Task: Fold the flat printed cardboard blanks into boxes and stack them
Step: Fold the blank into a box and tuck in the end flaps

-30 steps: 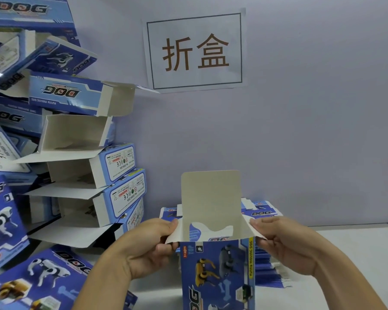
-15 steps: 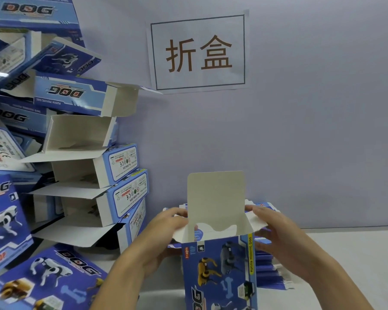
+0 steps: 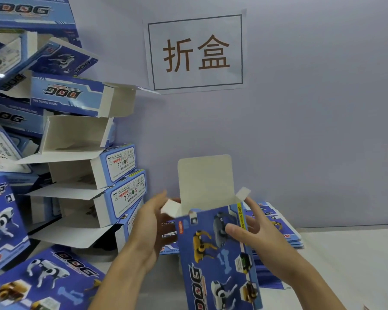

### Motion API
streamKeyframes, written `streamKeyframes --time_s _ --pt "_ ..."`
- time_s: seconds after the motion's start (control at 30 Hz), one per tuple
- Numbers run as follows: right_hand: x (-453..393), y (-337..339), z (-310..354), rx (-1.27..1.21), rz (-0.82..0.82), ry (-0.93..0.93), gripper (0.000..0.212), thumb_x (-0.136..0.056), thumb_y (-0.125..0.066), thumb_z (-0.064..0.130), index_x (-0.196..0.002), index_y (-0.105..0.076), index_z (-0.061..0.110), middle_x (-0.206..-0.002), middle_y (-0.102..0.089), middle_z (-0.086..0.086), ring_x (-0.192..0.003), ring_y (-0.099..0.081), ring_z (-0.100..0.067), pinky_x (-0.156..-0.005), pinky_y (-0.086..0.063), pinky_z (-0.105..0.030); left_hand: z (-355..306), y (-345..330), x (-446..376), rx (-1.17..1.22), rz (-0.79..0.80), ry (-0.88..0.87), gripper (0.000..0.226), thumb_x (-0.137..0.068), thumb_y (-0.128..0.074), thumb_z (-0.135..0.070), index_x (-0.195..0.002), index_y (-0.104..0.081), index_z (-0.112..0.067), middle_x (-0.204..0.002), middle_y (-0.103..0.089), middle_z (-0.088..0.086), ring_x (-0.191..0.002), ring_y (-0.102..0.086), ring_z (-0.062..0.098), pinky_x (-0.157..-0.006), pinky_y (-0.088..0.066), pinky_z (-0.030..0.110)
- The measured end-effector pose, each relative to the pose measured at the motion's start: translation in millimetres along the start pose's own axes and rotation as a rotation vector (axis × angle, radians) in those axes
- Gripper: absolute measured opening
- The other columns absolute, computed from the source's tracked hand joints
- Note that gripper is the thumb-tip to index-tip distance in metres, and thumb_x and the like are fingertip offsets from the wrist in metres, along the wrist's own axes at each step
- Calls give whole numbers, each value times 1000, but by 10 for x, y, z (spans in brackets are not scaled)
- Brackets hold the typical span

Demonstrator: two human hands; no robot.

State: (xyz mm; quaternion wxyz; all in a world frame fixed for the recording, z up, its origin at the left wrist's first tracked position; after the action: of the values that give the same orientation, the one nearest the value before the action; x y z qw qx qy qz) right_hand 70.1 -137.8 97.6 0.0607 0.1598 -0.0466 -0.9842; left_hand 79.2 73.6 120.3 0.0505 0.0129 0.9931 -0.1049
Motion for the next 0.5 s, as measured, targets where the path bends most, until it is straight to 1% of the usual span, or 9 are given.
streamKeyframes --time_s 0.07,0.13,0.17,0.2,0.27,0.3,0.37,0.43,0.5 --pt "-25 40 22 -74 -62 43 96 -39 -80 82 -125 -37 71 -134 -56 8 -121 -57 -12 -100 -52 -44 -30 -88 7 -8 86 -47 60 -84 -47 -67 -101 -78 -18 -103 -76 9 -89 -72 25 -85 -54 45" --pt "-39 41 77 -99 -99 84 104 -43 -80 81 -137 -41 56 -134 -60 3 -121 -60 -18 -100 -52 -47 -38 -233 66 -110 187 -94 63 -71 -50 -73 -111 -74 -30 -111 -76 1 -101 -72 22 -96 -52 49" --pt "-48 26 93 -76 -114 92 106 -44 -78 82 -139 -42 52 -131 -63 4 -117 -63 -17 -97 -54 -44 -32 -289 83 -154 193 -111 68 -68 -54 -72 -118 -69 -28 -110 -76 0 -100 -73 22 -96 -53 49" --pt "-58 4 98 -60 -119 97 107 -44 -77 83 -139 -43 49 -126 -66 6 -112 -66 -15 -93 -56 -42 -33 -327 81 -177 161 -137 73 -66 -60 -69 -123 -64 -22 -106 -77 4 -94 -74 24 -92 -56 48" --pt "-73 -71 87 -80 -81 86 103 -43 -80 79 -135 -48 47 -119 -70 7 -105 -70 -15 -81 -61 -35 -81 -335 74 -163 46 -236 75 -62 -72 -56 -119 -60 -10 -86 -77 10 -72 -75 25 -66 -62 35" --pt "-68 -119 98 -84 -49 80 99 -44 -82 76 -132 -50 46 -118 -70 7 -103 -71 -14 -75 -61 -31 -116 -308 83 -141 -15 -289 70 -62 -75 -49 -116 -59 -7 -77 -76 9 -62 -73 23 -53 -58 28" --pt "-59 -176 126 -27 21 76 88 -47 -81 72 -126 -52 49 -114 -71 15 -102 -70 -7 -71 -59 -23 -179 -232 102 -140 -89 -347 60 -63 -75 -42 -108 -59 -6 -66 -73 4 -51 -69 18 -44 -51 22" --pt "-53 -171 140 13 84 60 74 -52 -75 70 -120 -52 53 -113 -71 20 -103 -68 -3 -79 -58 -24 -212 -156 100 -151 -102 -353 49 -64 -73 -43 -91 -61 -3 -56 -68 2 -45 -66 16 -41 -49 22" --pt "-36 -93 144 -106 104 21 70 -57 -68 74 -121 -62 47 -120 -71 7 -108 -68 -14 -94 -53 -39 -252 -151 120 -126 -55 -339 42 -64 -72 -42 -77 -60 -4 -49 -63 3 -38 -61 19 -37 -48 23"
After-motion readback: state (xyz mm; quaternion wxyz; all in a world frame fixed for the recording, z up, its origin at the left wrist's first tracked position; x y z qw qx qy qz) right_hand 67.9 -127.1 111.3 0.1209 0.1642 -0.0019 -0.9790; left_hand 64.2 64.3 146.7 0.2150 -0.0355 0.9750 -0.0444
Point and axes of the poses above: each hand's wrist, its own x-axis away from the middle knuckle, its own y-axis out of the back of the hand, z = x × y, the point moved 8 cm from there along -x, towards the middle knuckle
